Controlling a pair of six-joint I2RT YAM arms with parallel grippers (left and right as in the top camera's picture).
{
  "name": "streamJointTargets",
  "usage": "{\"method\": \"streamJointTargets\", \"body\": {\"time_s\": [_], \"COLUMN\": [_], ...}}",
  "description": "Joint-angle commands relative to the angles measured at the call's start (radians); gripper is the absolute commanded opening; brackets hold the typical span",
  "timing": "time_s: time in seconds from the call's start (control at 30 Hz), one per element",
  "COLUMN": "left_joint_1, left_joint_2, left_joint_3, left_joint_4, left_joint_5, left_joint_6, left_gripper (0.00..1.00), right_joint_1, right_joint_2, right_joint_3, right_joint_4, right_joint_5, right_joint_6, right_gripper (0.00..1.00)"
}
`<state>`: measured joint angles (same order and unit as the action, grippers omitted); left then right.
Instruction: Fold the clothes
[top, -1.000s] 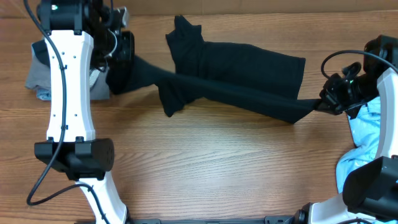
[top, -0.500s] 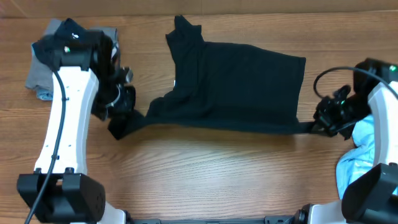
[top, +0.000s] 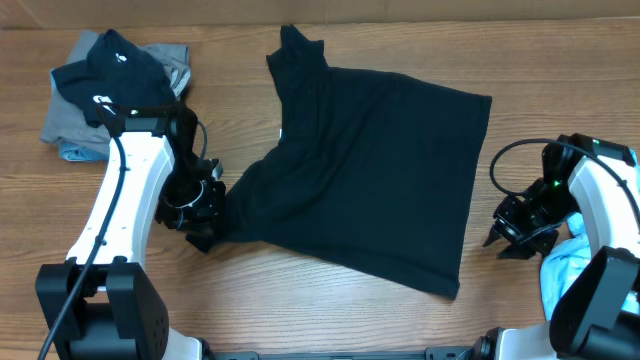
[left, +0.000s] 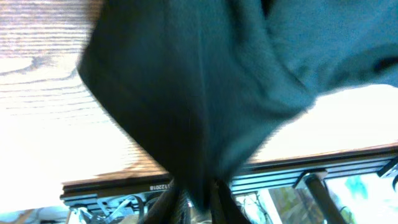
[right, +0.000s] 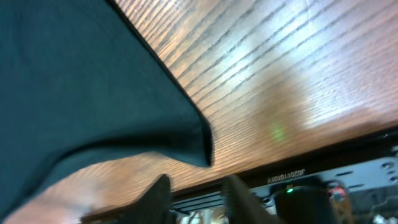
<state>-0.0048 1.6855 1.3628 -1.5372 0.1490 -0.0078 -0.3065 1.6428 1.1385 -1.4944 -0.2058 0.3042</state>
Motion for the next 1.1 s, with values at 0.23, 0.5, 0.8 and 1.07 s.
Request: {"method": "streamJointTargets", "body": {"time_s": [0.23,0.5,0.8,1.07], "left_joint_1": [0.004,0.004,0.004,0.004], "left_joint_2": [-0.028,-0.028,-0.028,-0.027], "left_joint_3": [0.028,0.097,0.139,0.139], "left_joint_4": [0.011,0.138,0.304,0.401], "left_joint_5": [0.033,0.114,0.116,0.138], "left_joint_6": [0.032,0.031,0.031,0.031], "left_gripper": [0.38,0.41,0.72,0.75], "right_joint_1": [-0.011,0.072,0.124,0.129], "right_joint_2": [-0.025,0.025,0.134,0.15], "right_joint_3": [-0.012,-0.122,-0.173,-0.157], "right_joint_4": [0.327,0.619,0.74,0.703], "right_joint_5": [-0.023,-0.058,-0.041,0.007], "right_joint_6": [0.014,0.038,0.04,0.026], "right_gripper": [0.56,0.57,0.56,0.04]}}
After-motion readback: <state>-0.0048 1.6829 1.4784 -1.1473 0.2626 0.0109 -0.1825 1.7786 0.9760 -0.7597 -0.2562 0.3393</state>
